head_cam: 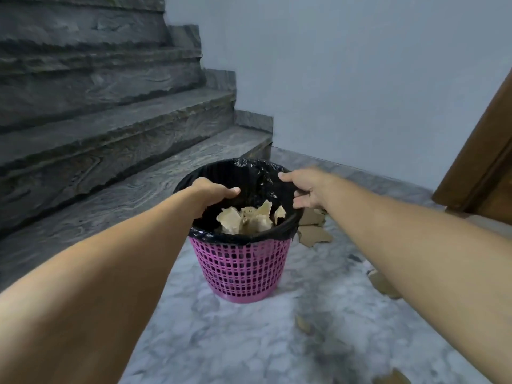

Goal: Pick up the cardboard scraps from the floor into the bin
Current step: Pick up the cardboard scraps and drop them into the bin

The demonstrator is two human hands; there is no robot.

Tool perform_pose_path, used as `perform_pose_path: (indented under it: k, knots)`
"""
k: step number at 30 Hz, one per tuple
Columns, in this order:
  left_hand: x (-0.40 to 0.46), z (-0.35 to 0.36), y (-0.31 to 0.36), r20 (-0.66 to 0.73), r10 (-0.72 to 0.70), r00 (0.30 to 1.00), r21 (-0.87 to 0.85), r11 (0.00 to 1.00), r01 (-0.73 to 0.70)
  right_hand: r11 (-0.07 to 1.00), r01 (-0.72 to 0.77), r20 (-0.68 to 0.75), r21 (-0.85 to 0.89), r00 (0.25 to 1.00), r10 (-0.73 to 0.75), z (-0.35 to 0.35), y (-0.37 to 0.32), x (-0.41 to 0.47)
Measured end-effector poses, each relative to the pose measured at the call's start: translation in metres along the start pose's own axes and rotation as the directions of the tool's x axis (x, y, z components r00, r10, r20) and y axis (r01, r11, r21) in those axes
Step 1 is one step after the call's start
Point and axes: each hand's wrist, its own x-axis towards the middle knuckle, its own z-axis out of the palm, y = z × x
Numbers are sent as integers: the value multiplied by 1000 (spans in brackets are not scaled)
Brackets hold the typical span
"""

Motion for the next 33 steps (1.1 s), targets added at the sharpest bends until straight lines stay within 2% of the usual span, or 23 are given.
perform_pose_path:
  k: [3,7,12,15,17,19,21,23,26,27,31,33]
  knots:
    - [-7,9,8,-21,82,996,11,997,-82,1000,-22,0,-17,1000,22,-18,4,-10]
    - [-27,39,27,25,233,972,7,972,-233,998,-66,-30,-6,997,66,-55,19,-34]
    - [-64,91,49,34,463,886,1,886,-463,992,-125,-66,-14,990,123,-116,60,-71]
    - [-83,139,44,131,533,836,38,840,-542,976,-186,-101,-114,979,175,-157,105,-86]
    - [-84,174,27,279,502,818,115,829,-548,937,-260,-129,-233,963,235,-177,143,-91]
    - [-78,214,3,406,409,817,221,823,-523,873,-324,-167,-366,945,280,-195,193,-91]
    - [-67,254,-28,477,301,826,329,810,-486,804,-376,-174,-460,926,333,-209,247,-94]
    - [-59,289,-63,512,193,837,483,741,-467,758,-423,-155,-497,903,402,-216,297,-102]
    - [-47,322,-117,484,124,866,678,572,-461,629,-413,-110,-659,880,462,-214,355,-120]
    - [-45,330,-133,461,126,879,709,543,-449,586,-391,-96,-710,878,469,-211,372,-126]
    - [-49,362,-175,327,107,939,747,580,-326,440,-371,-170,-818,886,431,-205,436,-148]
    - [-49,370,-185,264,189,946,743,585,-325,408,-374,-225,-833,902,368,-204,452,-153]
